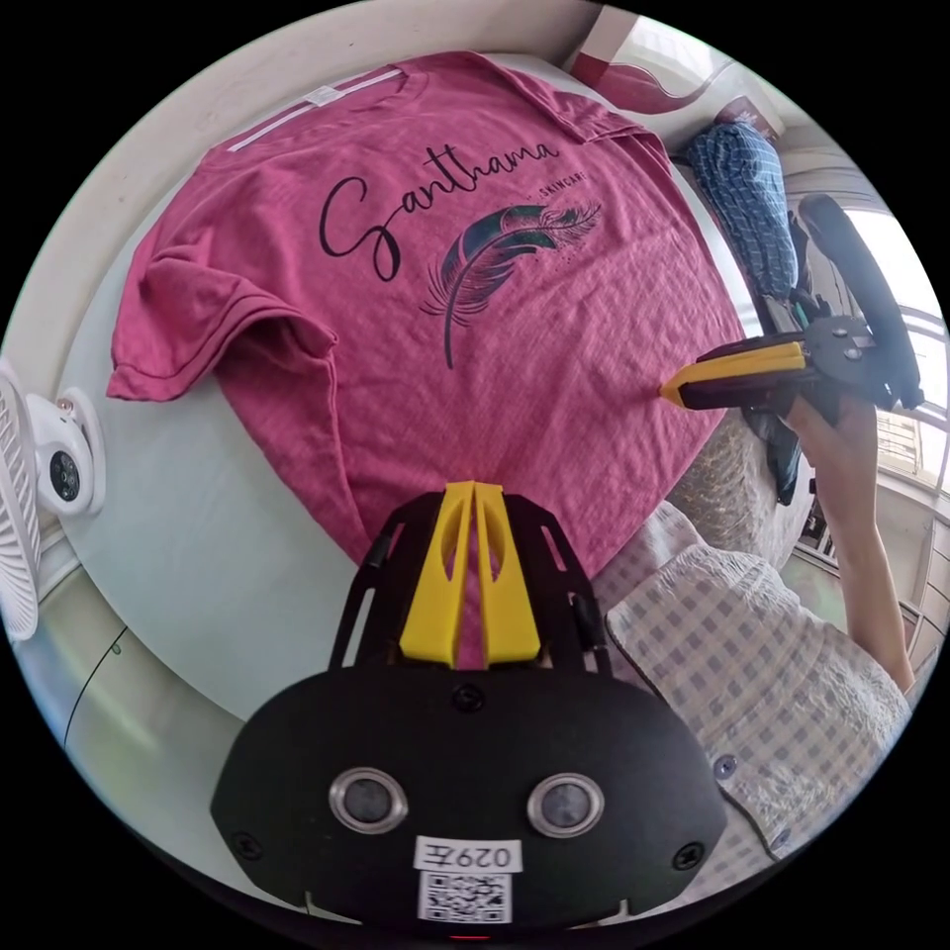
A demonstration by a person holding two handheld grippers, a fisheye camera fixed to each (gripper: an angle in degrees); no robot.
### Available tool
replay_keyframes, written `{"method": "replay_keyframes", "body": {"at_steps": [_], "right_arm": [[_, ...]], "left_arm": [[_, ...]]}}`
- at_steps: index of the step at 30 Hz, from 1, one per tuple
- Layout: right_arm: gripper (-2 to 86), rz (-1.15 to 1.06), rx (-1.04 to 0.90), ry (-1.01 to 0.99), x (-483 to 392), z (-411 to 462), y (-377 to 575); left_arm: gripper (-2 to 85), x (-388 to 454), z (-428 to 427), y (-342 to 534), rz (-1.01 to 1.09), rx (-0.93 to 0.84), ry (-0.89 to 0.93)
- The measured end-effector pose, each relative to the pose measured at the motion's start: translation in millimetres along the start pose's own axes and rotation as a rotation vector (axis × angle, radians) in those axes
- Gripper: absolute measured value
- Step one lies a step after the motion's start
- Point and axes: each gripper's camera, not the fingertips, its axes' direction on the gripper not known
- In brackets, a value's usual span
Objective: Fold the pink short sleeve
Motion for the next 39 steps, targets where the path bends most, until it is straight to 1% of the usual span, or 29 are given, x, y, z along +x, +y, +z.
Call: {"method": "replay_keyframes", "body": {"at_steps": [6,17,21,23,24,26,27,29,31,33,34,37,38,39], "right_arm": [[-0.5,0.016,0.014,-0.035,-30.3,-3.4,-14.0],[-0.6,-0.020,0.016,0.167,-124.2,-5.6,-42.4],[-0.5,-0.020,-0.028,0.184,-152.3,-7.1,-60.0],[-0.5,-0.027,-0.157,0.155,-163.8,-6.4,-73.0],[-0.5,-0.061,-0.225,0.099,-176.2,-14.0,-78.3],[-0.5,-0.113,-0.262,0.028,-203.6,-44.7,-79.4],[-0.5,-0.165,-0.291,0.035,-228.2,-71.3,-75.5],[-0.5,-0.238,-0.315,0.125,-268.6,-114.4,-62.9],[-0.5,-0.391,-0.267,0.217,-323.9,-170.2,-38.7],[-0.4,-0.493,-0.253,0.220,-359.6,-202.4,-21.6],[-0.5,-0.535,-0.267,0.177,-378.8,-218.6,-12.1],[-0.5,-0.515,-0.342,0.076,-411.5,-245.2,6.6],[-0.5,-0.509,-0.339,0.079,-417.5,-249.3,10.5],[-0.5,-0.500,-0.334,0.124,-428.9,-255.0,17.8]], "left_arm": [[-1.0,4.6,1.1,-4.6,0.003,0.003,-0.010],[-1.0,11.4,3.5,-14.5,0.004,0.014,-0.027],[-1.0,8.5,4.8,-20.0,-0.003,0.014,-0.002],[-1.0,7.8,5.4,-22.4,-0.004,0.014,0.005],[-1.0,7.4,5.8,-23.7,-0.004,0.016,0.008],[-1.0,6.8,6.4,-25.4,-0.004,0.022,0.014],[-1.0,6.4,6.8,-26.6,-0.004,0.026,0.017],[-1.0,6.1,7.5,-29.2,-0.004,0.027,0.020],[-1.0,7.0,8.4,-34.4,0.006,0.019,0.016],[-1.0,8.1,9.1,-39.6,0.018,0.005,0.010],[-1.0,9.0,9.6,-43.7,0.031,-0.008,0.004],[-1.0,10.2,11.2,-55.0,0.062,-0.048,-0.003],[-1.0,10.1,11.5,-57.2,0.065,-0.056,-0.002],[-1.0,9.3,12.2,-61.6,0.068,-0.071,0.002]]}}
